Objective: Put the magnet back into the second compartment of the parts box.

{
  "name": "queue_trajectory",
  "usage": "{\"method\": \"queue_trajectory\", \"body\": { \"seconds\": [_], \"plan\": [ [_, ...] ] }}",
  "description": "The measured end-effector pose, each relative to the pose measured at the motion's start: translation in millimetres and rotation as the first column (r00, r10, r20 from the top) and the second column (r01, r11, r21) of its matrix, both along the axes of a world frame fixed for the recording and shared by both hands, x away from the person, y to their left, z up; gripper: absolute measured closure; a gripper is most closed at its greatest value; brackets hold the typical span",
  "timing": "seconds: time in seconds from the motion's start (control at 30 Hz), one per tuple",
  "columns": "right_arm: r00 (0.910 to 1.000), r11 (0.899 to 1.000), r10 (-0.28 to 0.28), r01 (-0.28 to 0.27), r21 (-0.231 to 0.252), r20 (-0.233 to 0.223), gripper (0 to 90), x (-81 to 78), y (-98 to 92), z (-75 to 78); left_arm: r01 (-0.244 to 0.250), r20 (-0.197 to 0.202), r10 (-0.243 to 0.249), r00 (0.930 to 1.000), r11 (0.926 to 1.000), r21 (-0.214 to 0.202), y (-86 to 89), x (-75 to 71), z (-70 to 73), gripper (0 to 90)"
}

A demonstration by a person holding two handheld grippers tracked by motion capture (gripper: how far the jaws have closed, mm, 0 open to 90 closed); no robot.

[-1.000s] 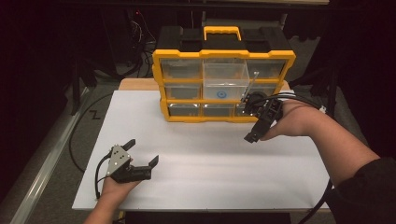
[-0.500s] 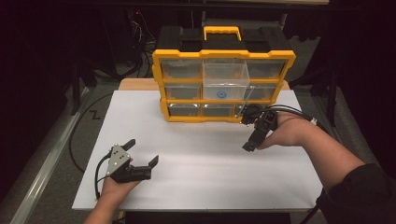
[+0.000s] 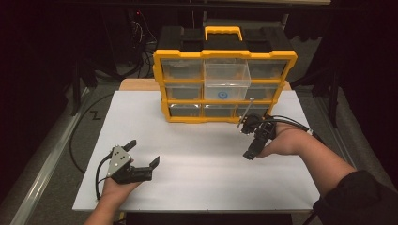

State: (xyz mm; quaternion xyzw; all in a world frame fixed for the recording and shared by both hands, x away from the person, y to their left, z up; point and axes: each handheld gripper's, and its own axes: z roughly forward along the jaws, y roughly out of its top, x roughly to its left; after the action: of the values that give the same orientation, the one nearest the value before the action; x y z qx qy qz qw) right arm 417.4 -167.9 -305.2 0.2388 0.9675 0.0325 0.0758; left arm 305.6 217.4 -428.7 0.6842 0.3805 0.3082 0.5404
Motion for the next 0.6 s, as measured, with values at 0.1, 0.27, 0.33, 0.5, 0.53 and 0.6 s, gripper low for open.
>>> {"method": "queue_trajectory", "body": {
  "seconds": [0.1,0.27,0.33,0.5,0.53,0.6],
  "plan": [
    [1.0,1.0,0.0,0.0,0.006,-0.002,0.8,0.0,-0.6,-8.0,0.0,0.001,0.0,1.0,1.0,-0.001,-0.1,-0.1,0.1,0.0],
    [0.9999,1.0,-0.009,0.009,0.0,-0.006,0.8,-0.6,-0.8,-22.5,0.001,0.002,-0.001,1.0,1.0,0.0,-0.3,-0.2,0.0,0.0],
    [1.0,1.0,-0.007,0.007,-0.01,-0.003,0.8,-1.0,-1.1,-29.7,0.001,0.002,-0.001,1.0,1.0,0.0,-0.1,-0.1,0.1,0.0],
    [0.9997,1.0,-0.023,0.023,-0.008,-0.013,0.8,-1.3,-1.9,-41.9,0.002,0.002,-0.002,1.0,1.0,-0.001,-0.3,-0.1,0.0,0.0],
    [0.9996,1.0,-0.024,0.024,-0.006,-0.014,0.8,-1.2,-2.2,-43.4,0.003,0.0,-0.003,1.0,1.0,0.004,-0.1,-0.1,0.0,0.0],
    [0.9996,1.0,-0.027,0.027,-0.009,-0.009,0.8,-1.5,-2.3,-47.6,0.004,-0.001,-0.004,1.0,1.0,0.006,-0.1,-0.1,0.0,0.0]
  ]
}}
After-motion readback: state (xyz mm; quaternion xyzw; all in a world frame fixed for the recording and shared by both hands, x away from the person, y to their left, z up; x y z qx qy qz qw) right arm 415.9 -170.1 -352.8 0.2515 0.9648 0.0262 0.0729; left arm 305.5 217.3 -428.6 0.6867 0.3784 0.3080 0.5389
